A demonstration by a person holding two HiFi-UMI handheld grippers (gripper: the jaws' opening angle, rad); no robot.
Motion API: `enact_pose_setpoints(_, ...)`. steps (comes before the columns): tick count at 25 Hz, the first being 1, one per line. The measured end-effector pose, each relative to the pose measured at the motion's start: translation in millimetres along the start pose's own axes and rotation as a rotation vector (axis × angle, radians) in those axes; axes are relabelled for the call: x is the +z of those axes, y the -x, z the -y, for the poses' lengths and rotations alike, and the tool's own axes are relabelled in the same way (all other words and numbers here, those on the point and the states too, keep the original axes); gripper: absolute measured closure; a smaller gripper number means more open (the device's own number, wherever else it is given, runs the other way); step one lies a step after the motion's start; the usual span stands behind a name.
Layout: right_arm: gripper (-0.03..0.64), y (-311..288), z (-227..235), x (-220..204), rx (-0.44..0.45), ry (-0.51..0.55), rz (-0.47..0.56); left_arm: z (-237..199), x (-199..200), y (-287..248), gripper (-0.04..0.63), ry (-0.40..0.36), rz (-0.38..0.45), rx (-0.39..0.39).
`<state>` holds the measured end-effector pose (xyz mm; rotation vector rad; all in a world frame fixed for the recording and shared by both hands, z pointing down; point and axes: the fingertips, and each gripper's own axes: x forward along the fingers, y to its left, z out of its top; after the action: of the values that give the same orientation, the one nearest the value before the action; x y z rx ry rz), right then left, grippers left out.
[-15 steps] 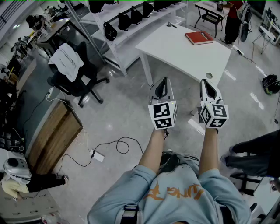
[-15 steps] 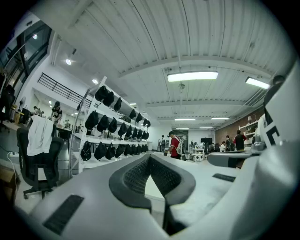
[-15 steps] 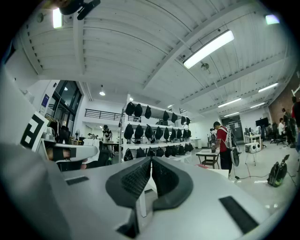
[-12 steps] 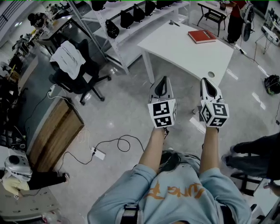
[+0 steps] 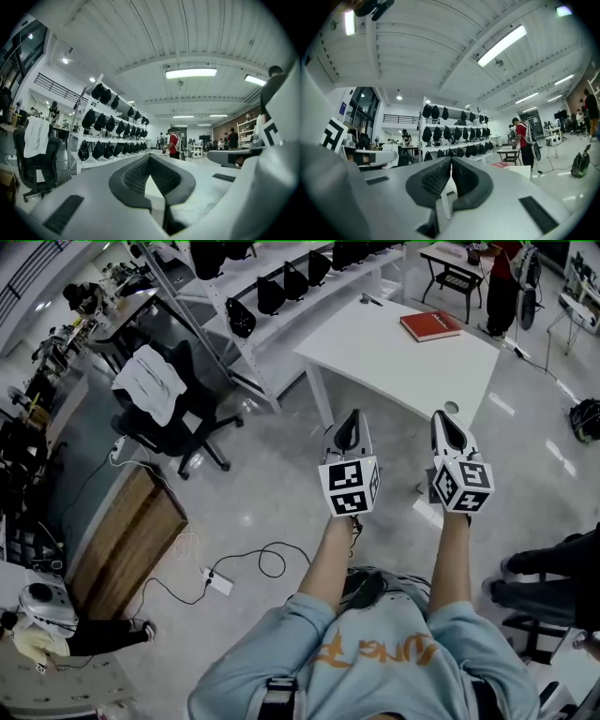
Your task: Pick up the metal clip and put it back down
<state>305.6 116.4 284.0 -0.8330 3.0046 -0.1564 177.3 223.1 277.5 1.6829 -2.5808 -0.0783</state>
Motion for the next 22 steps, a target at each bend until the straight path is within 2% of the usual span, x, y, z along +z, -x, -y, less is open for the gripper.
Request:
enact_pose_setpoints(6, 0.588, -7, 10, 7, 0.01, -0.036, 0.024, -3, 5, -10, 0.586, -0.005, -0.003, 0.004)
enact_pose_setpoints(19, 0.587, -30, 15, 18, 0.025, -0.018, 0.043, -14, 22, -34, 0.586, -0.016, 0.032, 0.006)
enact_pose_setpoints(22, 0.588, -31, 26, 21, -0.01, -0.015, 0.049, -13, 27, -40, 0.586, -0.096, 0.04, 0.015)
